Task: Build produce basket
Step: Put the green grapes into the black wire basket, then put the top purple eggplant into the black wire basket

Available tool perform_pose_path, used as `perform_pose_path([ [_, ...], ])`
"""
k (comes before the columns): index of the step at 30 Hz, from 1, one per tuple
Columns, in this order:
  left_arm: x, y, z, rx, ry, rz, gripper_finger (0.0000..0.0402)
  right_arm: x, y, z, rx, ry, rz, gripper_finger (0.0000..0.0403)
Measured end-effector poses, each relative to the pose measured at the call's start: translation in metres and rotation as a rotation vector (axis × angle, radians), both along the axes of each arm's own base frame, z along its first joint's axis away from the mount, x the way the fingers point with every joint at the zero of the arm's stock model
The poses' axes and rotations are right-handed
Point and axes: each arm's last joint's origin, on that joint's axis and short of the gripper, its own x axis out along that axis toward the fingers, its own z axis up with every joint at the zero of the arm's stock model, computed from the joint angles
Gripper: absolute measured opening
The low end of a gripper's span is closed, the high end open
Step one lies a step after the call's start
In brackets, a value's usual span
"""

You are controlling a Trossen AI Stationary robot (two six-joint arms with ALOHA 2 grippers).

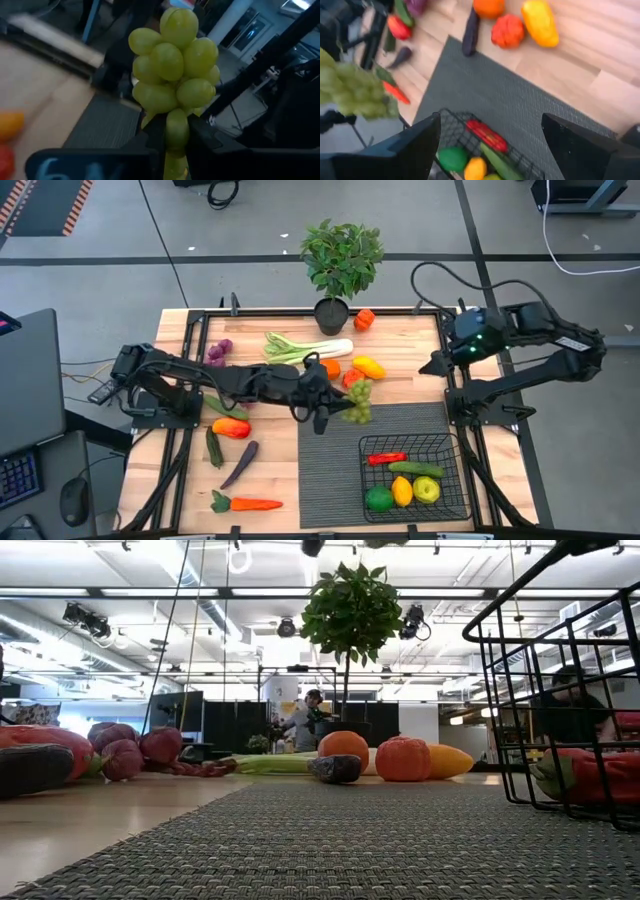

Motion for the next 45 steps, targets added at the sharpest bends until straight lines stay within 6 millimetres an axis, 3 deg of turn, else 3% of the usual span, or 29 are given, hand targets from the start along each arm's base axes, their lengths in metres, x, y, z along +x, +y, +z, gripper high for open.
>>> perform_pose_path([
  [7,0.027,-0.009,-0.012,-0.046,-0.191,-0.028,0.0069,0.001,0.003,0.002,-0.084,-0.030,-0.012,0.0348],
  [15,0.053,-0.028,-0.052,-0.220,-0.240,-0.068,0.0069,0.006,0.002,-0.001,-0.174,0.013,0.011,0.0348],
  [21,0.054,-0.045,-0.056,-0.243,-0.292,-0.117,0.0078,0.008,0.001,-0.001,-0.224,0.022,0.037,0.0348],
  [27,0.056,-0.041,-0.061,-0.246,-0.241,-0.097,0.0090,0.008,0.001,-0.001,-0.263,0.026,0.048,0.0348],
  [39,0.053,-0.055,-0.065,-0.297,-0.200,-0.129,0.0178,0.008,0.000,-0.001,-0.290,0.029,0.057,0.0348],
  [45,0.053,-0.052,-0.065,-0.319,-0.171,-0.119,0.0203,0.008,0.000,-0.001,-0.282,0.025,0.046,0.0348],
])
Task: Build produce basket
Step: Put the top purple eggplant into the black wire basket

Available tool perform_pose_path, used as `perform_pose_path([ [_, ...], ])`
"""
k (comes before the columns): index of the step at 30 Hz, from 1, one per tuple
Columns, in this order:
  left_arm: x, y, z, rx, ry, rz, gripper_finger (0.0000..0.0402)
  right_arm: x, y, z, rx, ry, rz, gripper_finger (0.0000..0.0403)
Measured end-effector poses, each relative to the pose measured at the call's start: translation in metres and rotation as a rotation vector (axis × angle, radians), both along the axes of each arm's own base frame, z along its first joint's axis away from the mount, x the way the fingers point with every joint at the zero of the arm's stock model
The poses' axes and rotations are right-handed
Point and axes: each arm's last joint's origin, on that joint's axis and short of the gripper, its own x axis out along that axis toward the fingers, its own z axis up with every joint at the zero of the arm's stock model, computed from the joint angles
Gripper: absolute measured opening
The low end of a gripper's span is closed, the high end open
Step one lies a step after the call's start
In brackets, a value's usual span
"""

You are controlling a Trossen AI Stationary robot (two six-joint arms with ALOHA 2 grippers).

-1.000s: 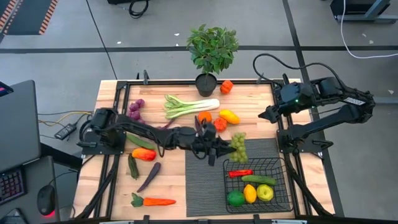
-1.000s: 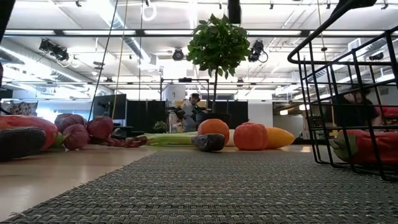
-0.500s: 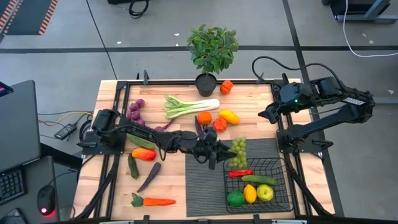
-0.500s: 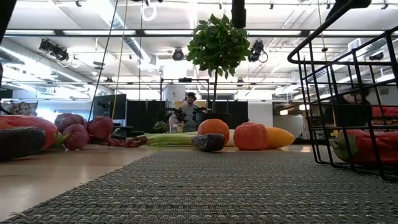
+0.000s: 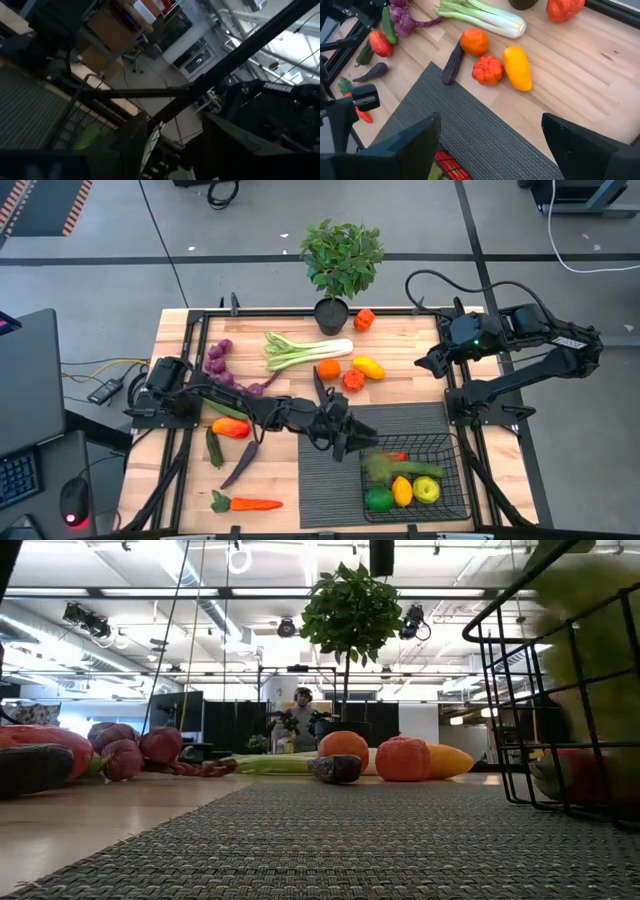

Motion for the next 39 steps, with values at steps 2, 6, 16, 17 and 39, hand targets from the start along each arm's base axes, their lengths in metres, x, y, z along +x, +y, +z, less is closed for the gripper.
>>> perform_pose_path([
  [2,0.000,0.004,0.003,-0.026,-0.008,0.009,0.0207,0.000,0.000,0.000,0.002,-0.004,-0.003,0.0348],
  [6,0.001,0.009,0.003,-0.027,-0.005,0.021,0.0210,0.000,0.000,0.000,0.012,-0.009,-0.014,0.0348],
  [16,-0.012,0.075,0.002,0.005,0.341,0.175,0.0197,0.000,0.001,0.000,0.062,-0.011,-0.007,0.0348],
  [17,-0.017,0.085,-0.002,-0.007,0.430,0.204,0.0197,0.000,0.001,0.000,0.067,-0.011,-0.008,0.0348],
  [39,-0.037,0.166,-0.072,-0.532,0.976,0.602,0.0198,0.014,0.000,-0.009,-0.090,0.147,0.201,0.0348],
])
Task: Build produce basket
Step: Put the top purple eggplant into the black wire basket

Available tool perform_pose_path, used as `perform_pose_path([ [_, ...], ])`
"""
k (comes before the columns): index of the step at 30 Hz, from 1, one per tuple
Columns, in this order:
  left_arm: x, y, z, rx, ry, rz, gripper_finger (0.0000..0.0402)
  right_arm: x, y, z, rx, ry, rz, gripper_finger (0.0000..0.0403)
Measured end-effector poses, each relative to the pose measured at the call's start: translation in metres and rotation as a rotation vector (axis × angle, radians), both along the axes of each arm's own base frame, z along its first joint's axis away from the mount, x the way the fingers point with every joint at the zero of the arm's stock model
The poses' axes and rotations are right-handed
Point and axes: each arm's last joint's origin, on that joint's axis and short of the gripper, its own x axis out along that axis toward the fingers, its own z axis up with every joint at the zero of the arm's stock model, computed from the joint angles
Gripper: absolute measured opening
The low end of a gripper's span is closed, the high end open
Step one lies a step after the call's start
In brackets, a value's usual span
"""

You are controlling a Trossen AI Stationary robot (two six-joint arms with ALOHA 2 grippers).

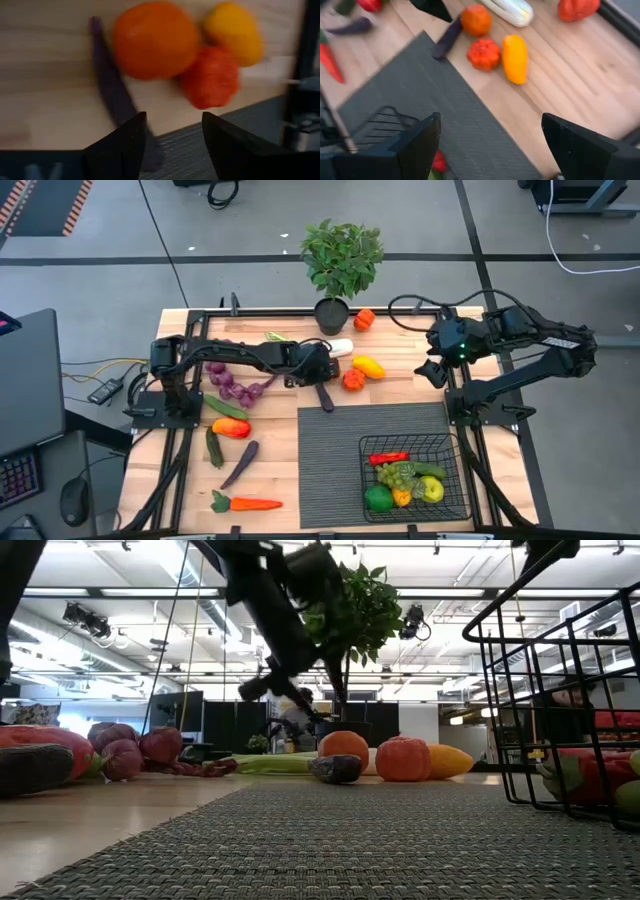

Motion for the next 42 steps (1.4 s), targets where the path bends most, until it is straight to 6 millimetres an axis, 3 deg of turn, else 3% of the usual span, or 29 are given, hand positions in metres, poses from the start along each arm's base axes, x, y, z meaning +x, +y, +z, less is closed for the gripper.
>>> perform_pose_path([
  [6,0.013,-0.006,-0.025,-0.118,-0.010,-0.011,0.0199,-0.006,-0.006,-0.005,-0.046,0.105,0.007,0.0348],
  [13,0.008,-0.011,-0.044,-0.171,0.119,-0.041,0.0199,-0.007,-0.009,-0.004,-0.052,0.099,-0.007,0.0348],
  [22,0.002,-0.011,-0.046,-0.147,0.194,-0.135,0.0193,-0.006,-0.009,-0.003,-0.027,0.065,-0.055,0.0348],
  [42,0.004,0.000,-0.048,-0.109,0.171,-0.012,0.0192,-0.001,-0.008,0.000,0.035,-0.002,-0.057,0.0348],
])
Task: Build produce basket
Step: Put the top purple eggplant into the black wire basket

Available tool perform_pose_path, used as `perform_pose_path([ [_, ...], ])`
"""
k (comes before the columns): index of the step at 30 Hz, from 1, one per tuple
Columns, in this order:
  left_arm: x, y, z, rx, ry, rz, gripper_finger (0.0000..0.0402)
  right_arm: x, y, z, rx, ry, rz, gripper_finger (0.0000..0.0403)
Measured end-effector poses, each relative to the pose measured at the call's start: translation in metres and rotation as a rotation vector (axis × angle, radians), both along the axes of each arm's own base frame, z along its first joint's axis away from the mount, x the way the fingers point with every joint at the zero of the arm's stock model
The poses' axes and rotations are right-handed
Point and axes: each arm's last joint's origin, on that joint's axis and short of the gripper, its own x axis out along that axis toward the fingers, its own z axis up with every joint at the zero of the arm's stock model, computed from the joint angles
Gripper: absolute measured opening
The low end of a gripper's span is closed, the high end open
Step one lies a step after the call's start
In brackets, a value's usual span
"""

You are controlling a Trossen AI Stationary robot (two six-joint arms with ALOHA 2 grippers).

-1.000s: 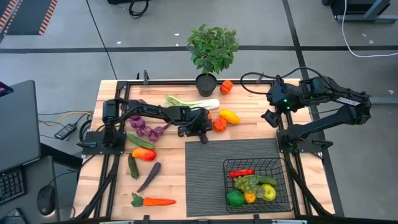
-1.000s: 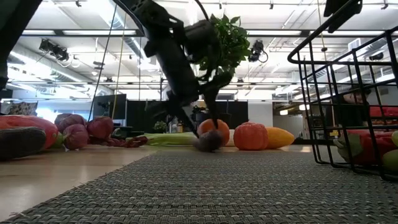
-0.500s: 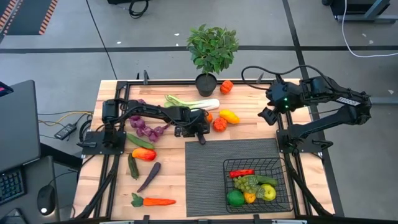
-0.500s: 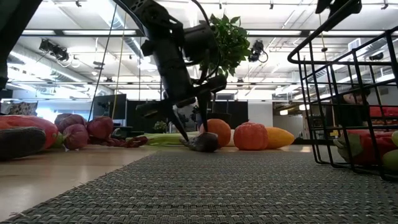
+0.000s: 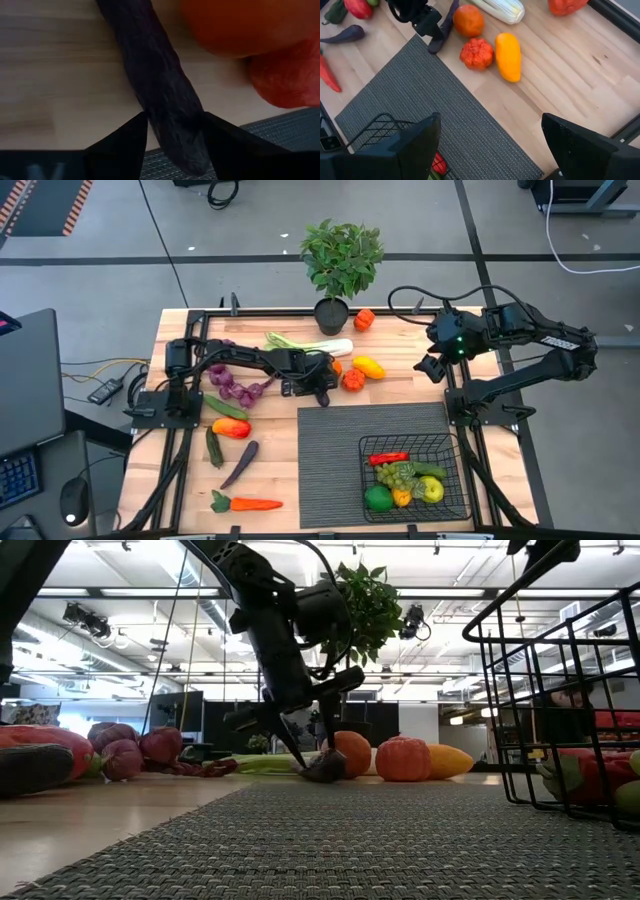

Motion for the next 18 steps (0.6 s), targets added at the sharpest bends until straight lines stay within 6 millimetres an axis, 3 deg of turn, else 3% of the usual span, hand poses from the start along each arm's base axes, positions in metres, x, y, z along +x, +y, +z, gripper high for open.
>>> perform_pose_path([
  [10,-0.002,-0.002,-0.007,-0.014,0.042,0.000,0.0186,0.000,0.000,0.000,-0.024,0.009,0.039,0.0348],
  [18,0.000,-0.012,-0.003,-0.057,0.011,-0.055,0.0119,0.000,0.000,0.000,-0.036,0.014,0.059,0.0348],
])
